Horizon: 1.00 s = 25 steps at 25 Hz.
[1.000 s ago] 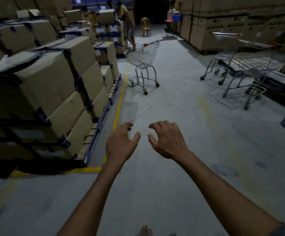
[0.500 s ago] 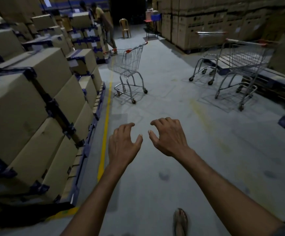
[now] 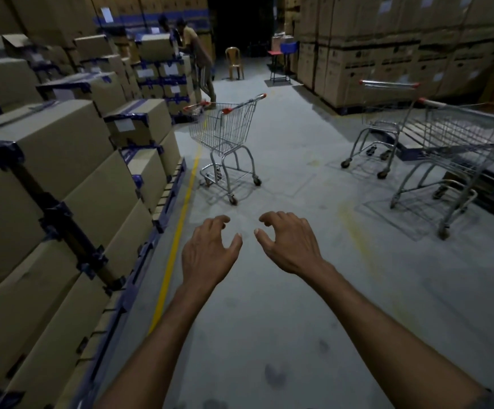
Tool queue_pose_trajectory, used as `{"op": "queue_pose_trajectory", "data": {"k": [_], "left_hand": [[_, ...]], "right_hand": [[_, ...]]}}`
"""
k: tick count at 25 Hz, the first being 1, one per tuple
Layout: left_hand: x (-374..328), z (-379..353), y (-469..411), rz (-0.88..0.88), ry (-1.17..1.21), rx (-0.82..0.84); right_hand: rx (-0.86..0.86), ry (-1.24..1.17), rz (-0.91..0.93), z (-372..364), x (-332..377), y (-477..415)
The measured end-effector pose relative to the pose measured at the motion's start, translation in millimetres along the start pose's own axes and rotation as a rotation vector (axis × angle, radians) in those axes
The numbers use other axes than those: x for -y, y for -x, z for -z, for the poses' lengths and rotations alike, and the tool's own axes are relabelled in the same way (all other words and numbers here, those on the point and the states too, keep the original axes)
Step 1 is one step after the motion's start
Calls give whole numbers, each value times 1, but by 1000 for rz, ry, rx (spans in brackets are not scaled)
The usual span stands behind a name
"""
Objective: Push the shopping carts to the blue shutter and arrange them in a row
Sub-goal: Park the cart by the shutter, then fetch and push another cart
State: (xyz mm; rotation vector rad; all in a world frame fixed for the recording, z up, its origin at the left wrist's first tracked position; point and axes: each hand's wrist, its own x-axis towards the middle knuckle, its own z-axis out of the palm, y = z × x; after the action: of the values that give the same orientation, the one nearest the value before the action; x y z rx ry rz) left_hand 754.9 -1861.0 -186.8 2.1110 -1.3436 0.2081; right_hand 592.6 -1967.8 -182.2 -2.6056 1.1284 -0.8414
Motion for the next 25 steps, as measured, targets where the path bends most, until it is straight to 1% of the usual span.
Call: {"op": "queue_pose_trajectory", "data": {"k": [3,9,15,19,21,25], "left_hand": [[-2,-26,-52,58,3,22],[19,-93,-163,39,-26,32],[60,-160,-306,17,-21,38],[76,-189,-397,-24,-42,48],[78,-200,-436,-61,-48,41],[80,-240,-504,-172,-118,21]], "right_hand": [[35,-55,-16,-18,-30,-52],[55,-80,-9,-75,-76,-165],[40,-31,-8,-133,-107,-299],[-62,80,-7,-154,-125,-380],[-102,88,-19,-160,-136,-418],[-151,133,16,-177,-168,-490]]}}
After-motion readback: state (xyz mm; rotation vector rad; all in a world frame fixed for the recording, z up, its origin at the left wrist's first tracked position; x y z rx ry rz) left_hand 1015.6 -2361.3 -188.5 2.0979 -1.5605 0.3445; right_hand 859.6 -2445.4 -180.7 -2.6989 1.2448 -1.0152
